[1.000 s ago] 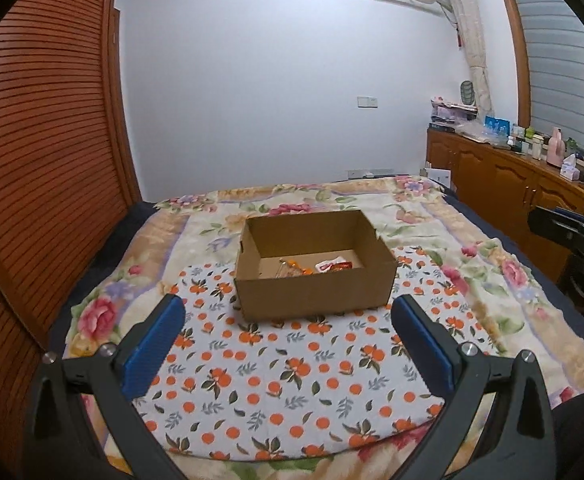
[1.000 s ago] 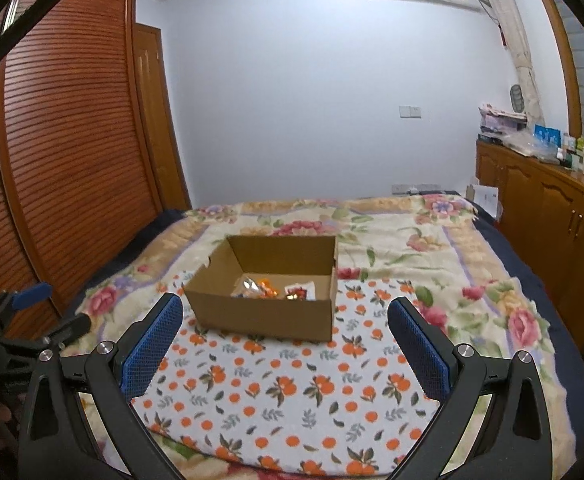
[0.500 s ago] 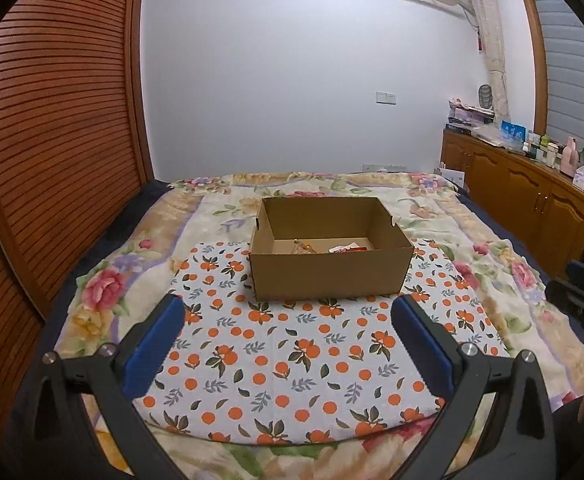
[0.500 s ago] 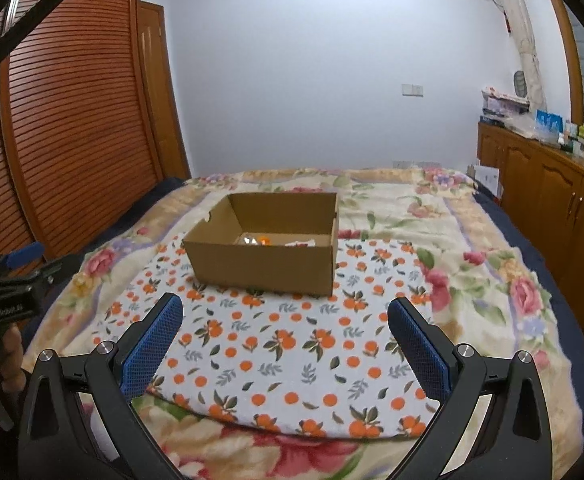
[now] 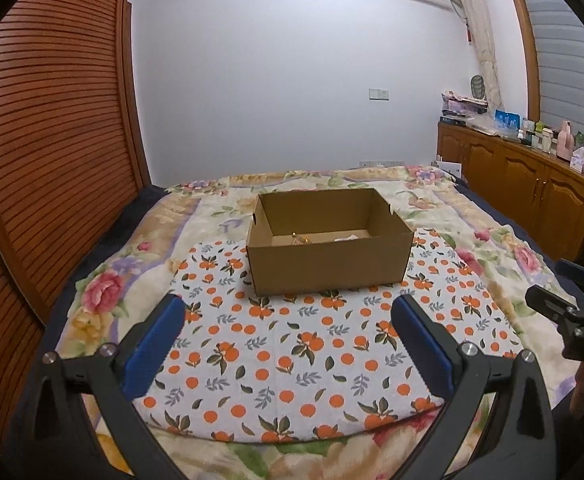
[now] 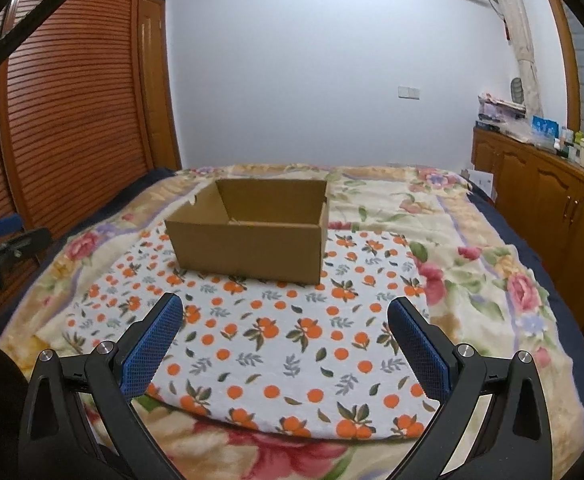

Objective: Organize snacks

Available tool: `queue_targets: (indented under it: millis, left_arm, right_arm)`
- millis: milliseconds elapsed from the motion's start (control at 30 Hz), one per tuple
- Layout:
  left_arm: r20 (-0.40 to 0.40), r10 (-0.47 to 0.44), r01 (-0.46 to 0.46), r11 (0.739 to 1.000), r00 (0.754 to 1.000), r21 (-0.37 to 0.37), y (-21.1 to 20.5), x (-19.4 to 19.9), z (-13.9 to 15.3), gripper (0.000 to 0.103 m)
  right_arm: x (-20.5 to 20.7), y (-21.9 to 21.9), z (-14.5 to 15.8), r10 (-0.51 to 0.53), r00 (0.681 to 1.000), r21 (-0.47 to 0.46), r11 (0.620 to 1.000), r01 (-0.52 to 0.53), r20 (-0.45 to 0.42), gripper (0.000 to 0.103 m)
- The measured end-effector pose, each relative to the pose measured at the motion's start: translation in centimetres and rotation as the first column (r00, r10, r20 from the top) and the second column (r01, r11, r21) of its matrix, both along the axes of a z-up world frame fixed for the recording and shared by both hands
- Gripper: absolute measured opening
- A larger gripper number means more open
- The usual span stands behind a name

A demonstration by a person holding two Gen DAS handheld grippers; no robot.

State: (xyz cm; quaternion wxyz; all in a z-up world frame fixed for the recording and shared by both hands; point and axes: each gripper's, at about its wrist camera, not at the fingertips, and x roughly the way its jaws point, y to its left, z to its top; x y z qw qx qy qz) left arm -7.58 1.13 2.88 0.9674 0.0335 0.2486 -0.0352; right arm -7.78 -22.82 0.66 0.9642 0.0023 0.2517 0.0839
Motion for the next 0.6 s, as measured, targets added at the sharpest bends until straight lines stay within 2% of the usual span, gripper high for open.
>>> queue_targets:
  millis: [133,600]
  left_arm:
    - [0.011,-0.003,0.003,1.000,1.000,-0.009,-0.1,-0.4,-0.1,0.103]
    - [0.009,-0.003,0.003,1.000,1.000,0.002,-0.4,-0.3,-0.5,0.103]
  right_arm:
    - [0.2,-1.1,-0.5,-0.011,1.000,0.033,0.999,0.011,-0.010,0.103]
    - [0.0,-1.3,-0.8,-0.016,1.000,0.034,0.999,0.016,-0.006,0.103]
